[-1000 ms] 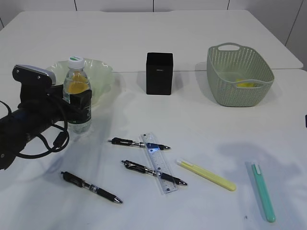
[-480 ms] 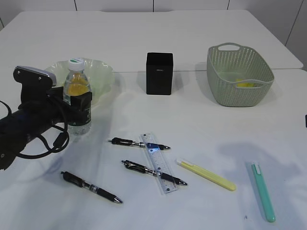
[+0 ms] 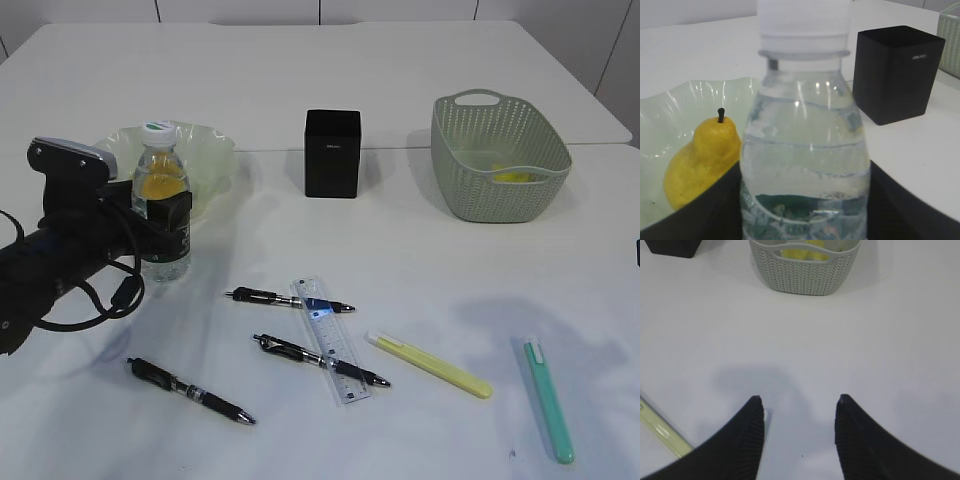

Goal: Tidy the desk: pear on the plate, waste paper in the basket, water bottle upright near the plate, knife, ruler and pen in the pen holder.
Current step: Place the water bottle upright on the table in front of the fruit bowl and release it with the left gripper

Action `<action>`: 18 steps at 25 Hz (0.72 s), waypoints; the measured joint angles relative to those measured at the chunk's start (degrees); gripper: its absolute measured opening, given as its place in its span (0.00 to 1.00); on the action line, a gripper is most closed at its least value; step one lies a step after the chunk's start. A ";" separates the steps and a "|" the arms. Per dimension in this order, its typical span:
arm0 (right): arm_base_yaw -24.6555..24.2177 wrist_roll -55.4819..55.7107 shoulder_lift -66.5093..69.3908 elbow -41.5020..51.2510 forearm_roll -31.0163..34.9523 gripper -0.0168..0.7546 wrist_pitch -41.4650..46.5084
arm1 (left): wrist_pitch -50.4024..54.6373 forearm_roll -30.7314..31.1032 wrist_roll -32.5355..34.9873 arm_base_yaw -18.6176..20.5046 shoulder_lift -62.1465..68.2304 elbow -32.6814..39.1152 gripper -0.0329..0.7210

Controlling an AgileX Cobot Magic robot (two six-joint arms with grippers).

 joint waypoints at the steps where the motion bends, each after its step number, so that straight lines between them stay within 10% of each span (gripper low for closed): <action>1: 0.00 0.00 0.00 0.00 0.00 0.48 0.00 | 0.00 0.00 0.00 0.00 0.00 0.00 0.64; 18: 0.00 0.00 0.00 0.00 0.00 0.47 -0.05 | 0.48 -1.77 0.00 0.00 0.00 0.00 0.79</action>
